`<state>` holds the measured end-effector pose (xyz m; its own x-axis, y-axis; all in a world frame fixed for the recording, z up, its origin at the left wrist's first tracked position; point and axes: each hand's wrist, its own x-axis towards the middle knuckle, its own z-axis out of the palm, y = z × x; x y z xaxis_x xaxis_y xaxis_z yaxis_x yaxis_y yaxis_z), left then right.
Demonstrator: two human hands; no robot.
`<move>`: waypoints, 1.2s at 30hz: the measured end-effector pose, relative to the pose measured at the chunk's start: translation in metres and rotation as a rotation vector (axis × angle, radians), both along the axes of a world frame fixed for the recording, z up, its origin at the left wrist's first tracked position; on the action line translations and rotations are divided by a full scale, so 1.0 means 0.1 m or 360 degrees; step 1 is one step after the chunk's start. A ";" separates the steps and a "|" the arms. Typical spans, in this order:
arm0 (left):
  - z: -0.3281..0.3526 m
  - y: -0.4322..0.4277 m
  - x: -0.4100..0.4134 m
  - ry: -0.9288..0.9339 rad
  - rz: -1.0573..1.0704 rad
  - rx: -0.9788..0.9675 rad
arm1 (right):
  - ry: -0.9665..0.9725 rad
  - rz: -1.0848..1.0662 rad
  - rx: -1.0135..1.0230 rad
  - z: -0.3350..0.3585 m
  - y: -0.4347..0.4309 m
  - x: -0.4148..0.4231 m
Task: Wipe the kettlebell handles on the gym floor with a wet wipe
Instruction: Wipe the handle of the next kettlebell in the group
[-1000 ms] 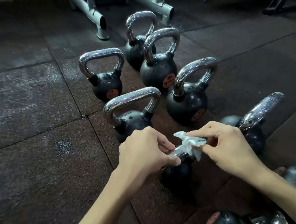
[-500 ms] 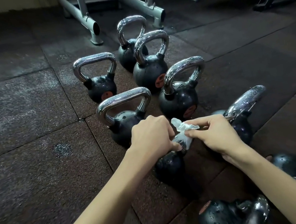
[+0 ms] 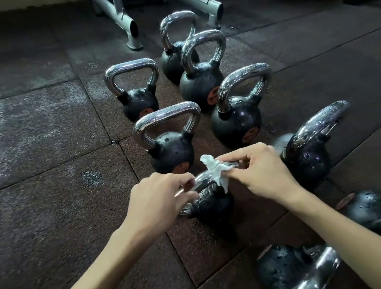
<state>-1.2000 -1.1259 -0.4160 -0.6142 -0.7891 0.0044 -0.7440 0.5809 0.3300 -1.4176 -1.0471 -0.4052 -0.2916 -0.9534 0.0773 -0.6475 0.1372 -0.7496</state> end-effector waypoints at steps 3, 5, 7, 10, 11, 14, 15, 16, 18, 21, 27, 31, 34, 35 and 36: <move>-0.05 0.02 0.15 0.0050 0.0014 0.0002 | -0.0023 0.0007 0.0066 -0.09 -0.06 -0.05; -0.09 0.04 0.20 0.0110 0.0034 0.0017 | 0.0004 0.0057 0.0220 -0.18 -0.06 -0.12; -0.13 0.04 0.23 0.0164 0.0034 0.0031 | -0.0035 0.0070 0.0319 -0.24 -0.05 -0.16; -0.17 0.04 0.23 0.0264 0.0008 0.0051 | -0.0188 0.0074 0.0274 -0.22 -0.06 -0.20; -0.18 0.04 0.22 0.0274 0.0000 0.0054 | -0.0233 0.0064 0.0261 -0.22 -0.06 -0.21; -0.18 0.02 0.14 0.0230 -0.0018 0.0052 | -0.0157 0.0030 0.0357 -0.31 -0.02 -0.25; -0.16 0.01 0.10 0.0207 -0.0027 0.0043 | -0.0118 0.0023 0.0400 -0.34 0.01 -0.26; -0.14 0.01 0.04 0.0179 -0.0046 0.0024 | -0.0088 0.0016 0.0433 -0.35 0.03 -0.28; -0.08 0.01 -0.10 0.0107 -0.0085 -0.0025 | -0.0053 0.0004 0.0413 -0.27 0.03 -0.37; -0.03 0.02 -0.39 0.0039 -0.0125 -0.0102 | -0.0247 -0.0204 0.0178 -0.04 0.06 -0.52; 0.02 0.11 -0.92 -0.0101 -0.0209 -0.0209 | -0.0815 -0.0414 0.0090 0.09 0.25 -0.49; 0.01 -0.02 -0.81 0.0323 -0.0194 0.0117 | -0.0932 -0.0453 0.0090 0.12 0.30 -0.45; 0.10 -0.09 -0.67 0.0987 -0.0273 0.0458 | -0.0993 -0.0344 0.0084 0.16 0.26 -0.38; 0.12 -0.10 -0.66 0.1037 -0.0327 0.0482 | -0.1003 -0.0295 0.0075 0.16 0.23 -0.34; 0.14 -0.12 -0.66 0.1061 -0.0364 0.0491 | -0.1017 -0.0256 0.0061 0.16 0.21 -0.30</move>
